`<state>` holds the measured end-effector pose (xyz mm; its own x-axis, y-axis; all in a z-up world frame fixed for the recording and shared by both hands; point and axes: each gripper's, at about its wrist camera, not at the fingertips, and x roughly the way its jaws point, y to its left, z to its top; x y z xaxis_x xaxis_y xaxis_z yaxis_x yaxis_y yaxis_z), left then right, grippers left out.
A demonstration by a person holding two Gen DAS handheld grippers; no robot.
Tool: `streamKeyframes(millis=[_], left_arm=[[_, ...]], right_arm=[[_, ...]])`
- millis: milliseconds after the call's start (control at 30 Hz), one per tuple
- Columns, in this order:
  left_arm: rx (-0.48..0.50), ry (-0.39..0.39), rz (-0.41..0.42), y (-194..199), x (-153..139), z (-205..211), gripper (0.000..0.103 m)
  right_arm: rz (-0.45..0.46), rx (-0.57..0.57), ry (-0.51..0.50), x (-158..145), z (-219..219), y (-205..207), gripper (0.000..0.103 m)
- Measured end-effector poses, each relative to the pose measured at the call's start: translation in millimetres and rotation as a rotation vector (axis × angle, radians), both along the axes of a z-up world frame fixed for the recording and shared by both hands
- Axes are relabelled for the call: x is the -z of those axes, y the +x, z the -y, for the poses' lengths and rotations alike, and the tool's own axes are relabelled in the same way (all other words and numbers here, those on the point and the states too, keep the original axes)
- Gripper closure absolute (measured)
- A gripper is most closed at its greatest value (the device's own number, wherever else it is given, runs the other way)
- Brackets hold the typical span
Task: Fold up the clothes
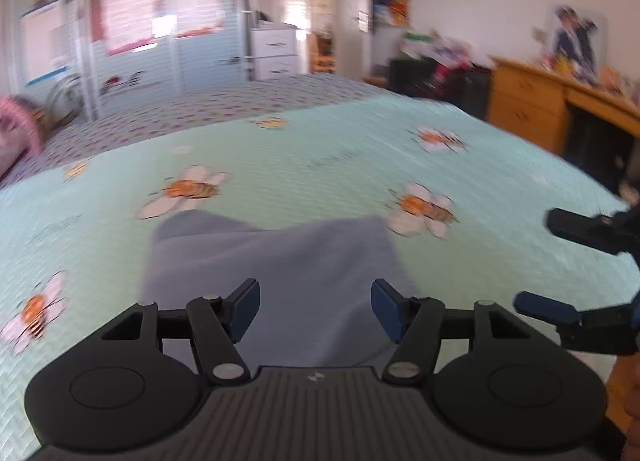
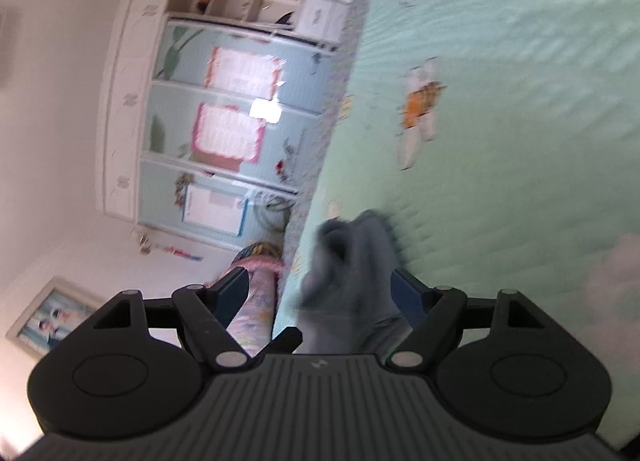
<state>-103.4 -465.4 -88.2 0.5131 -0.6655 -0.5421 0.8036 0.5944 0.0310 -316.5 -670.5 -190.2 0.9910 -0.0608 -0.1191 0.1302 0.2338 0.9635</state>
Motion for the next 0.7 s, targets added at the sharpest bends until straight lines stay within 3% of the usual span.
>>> streamKeyframes(millis=[133, 300, 433, 633, 700], left_arm=[[-0.117, 0.014, -0.002, 29.8, 2.3, -20.2, 0.038], [-0.189, 0.049, -0.072, 62.5, 20.9, -29.3, 0.038], [-0.217, 0.037, -0.113, 67.6, 25.4, -37.2, 0.038], [-0.178, 0.007, -0.113, 57.8, 25.3, -42.5, 0.038], [-0.176, 0.016, -0.118, 59.2, 30.5, -40.2, 0.038]], right_arm=[[0.050, -0.089, -0.036, -21.5, -15.5, 28.8, 0.024], [0.076, -0.212, -0.057, -38.4, -28.2, 83.0, 0.024], [-0.064, -0.155, -0.125, -37.2, -3.2, 100.6, 0.024], [-0.283, -0.057, -0.227, -34.5, 36.5, 125.1, 0.023], [-0.292, -0.072, -0.215, -23.1, 45.3, 138.4, 0.024]])
